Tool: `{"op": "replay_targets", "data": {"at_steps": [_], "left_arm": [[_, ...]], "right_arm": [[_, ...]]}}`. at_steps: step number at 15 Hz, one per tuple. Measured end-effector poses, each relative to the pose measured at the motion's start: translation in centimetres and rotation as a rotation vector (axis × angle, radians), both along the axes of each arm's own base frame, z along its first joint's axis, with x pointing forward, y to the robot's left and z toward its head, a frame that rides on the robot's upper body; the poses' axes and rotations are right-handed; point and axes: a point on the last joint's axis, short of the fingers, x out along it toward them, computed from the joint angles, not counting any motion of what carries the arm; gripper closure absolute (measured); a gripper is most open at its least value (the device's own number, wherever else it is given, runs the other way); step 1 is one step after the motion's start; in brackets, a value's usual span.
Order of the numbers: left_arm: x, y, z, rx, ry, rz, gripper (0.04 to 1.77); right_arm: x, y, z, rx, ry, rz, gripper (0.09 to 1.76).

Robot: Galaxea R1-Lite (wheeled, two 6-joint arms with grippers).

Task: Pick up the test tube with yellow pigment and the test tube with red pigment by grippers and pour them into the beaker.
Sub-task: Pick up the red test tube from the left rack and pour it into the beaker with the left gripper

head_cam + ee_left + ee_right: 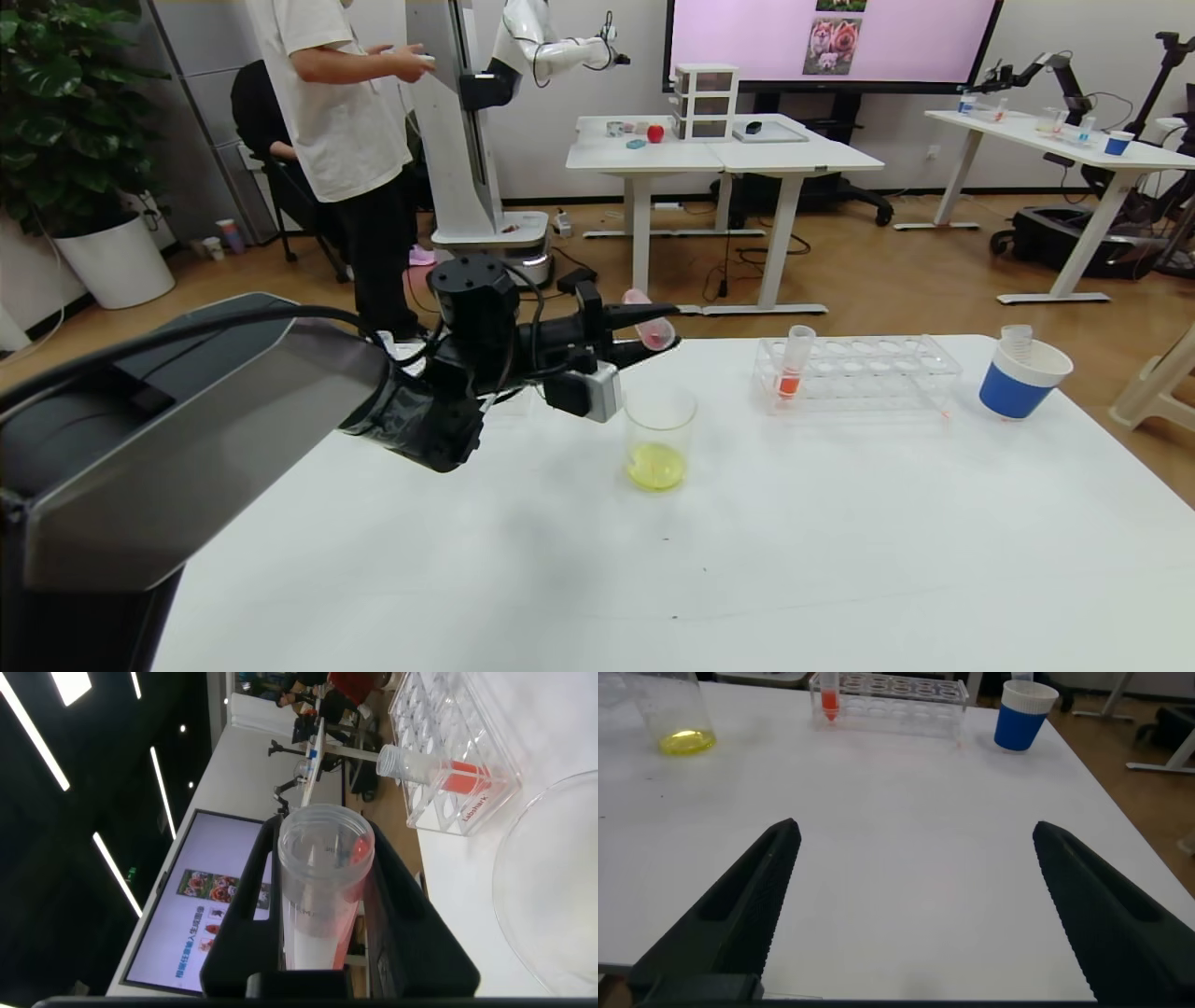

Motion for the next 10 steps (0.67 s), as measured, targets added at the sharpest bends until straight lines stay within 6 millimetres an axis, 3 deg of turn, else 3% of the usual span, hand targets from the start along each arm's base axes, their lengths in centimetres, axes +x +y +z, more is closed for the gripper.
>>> {"op": "replay_targets", "data": {"at_steps": [10], "left_arm": [[0.9, 0.1, -2.0, 0.060, -0.108, 0.027, 1.30]], "right_arm": [[0.0, 0.0, 0.0, 0.000, 0.000, 0.000, 0.11]]}}
